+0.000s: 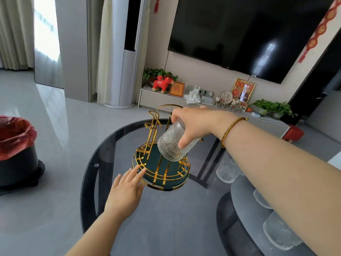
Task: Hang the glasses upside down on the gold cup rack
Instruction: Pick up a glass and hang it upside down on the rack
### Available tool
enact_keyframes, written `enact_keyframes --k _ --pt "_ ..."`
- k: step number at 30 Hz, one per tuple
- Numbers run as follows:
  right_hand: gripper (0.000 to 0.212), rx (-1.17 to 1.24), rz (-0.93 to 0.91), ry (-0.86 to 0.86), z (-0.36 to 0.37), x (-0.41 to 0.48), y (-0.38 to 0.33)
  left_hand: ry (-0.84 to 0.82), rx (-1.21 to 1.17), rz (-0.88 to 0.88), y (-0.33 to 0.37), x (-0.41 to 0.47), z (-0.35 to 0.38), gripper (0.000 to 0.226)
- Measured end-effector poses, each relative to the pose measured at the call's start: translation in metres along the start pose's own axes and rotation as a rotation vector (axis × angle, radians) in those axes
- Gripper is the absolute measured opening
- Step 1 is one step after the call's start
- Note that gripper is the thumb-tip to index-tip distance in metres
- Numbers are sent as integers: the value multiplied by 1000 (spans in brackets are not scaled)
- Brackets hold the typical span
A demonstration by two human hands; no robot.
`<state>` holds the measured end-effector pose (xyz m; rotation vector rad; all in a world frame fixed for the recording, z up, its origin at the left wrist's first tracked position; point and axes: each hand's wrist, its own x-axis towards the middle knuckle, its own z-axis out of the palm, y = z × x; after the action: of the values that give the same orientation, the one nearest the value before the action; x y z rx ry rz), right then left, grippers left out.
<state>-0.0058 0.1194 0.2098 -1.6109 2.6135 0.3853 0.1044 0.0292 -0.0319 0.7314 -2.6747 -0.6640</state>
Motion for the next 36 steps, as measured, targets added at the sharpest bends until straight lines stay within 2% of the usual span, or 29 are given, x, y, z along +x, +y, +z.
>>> enact_keyframes --k 10,17,21,25,32,36 --pt "77 -41 -33 -148 13 26 -21 -13 -8 -6 1 0 -1 46" --pt "72 -51 -54 -188 30 34 -20 -22 -30 -12 1 0 0 47" --pt "75 72 -61 -194 31 40 -18 -15 -42 -13 0 2 0 46" --pt "82 146 -64 -139 39 40 -15 -25 -49 -23 0 2 0 46" --pt "98 537 -36 81 64 27 -2 -33 -39 -25 2 2 -2 46" --pt "95 692 -30 246 81 20 -3 -43 -31 -29 2 3 -2 47"
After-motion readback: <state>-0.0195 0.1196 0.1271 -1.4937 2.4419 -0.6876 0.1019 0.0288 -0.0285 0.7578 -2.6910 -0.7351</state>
